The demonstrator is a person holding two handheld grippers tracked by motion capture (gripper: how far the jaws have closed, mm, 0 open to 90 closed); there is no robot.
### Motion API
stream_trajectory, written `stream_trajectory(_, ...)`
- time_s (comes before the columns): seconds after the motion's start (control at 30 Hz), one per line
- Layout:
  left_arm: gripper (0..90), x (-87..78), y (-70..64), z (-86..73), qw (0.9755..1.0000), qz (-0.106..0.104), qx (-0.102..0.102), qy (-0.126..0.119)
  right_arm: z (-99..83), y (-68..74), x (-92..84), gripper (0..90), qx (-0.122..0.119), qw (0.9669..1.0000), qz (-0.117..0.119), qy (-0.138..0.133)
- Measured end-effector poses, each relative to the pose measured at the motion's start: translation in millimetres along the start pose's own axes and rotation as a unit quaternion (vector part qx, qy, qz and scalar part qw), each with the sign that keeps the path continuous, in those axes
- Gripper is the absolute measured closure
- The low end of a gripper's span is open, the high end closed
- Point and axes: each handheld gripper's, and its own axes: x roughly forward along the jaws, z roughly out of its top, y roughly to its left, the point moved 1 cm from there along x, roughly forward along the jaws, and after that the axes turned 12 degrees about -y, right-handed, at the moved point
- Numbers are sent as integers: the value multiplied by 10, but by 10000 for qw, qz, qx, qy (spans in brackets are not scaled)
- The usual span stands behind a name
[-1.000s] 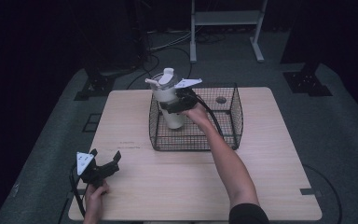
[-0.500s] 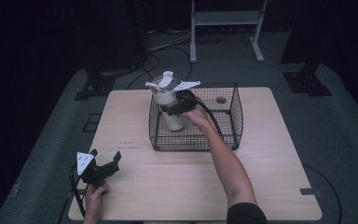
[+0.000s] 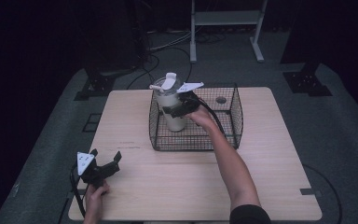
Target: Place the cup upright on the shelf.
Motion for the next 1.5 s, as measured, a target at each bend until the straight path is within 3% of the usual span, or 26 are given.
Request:
stream_trajectory(0.33,0,1,-8,-1,10000,4,14,3,-41,-44,-100,72,-23,10000,53,22)
stream_trajectory(0.83,0,1,-9,-1,10000,0,45,13,-53,2,-154,73,-250,9995,107,182)
stream_trajectory(1.13,0,0,-11,-1,10000,2,56,19,-57,2,-181,75,-208,9994,108,249)
stream_trajectory(1.5,0,7,-17,-3,10000,28,64,13,-66,8,-264,79,-347,9987,80,365)
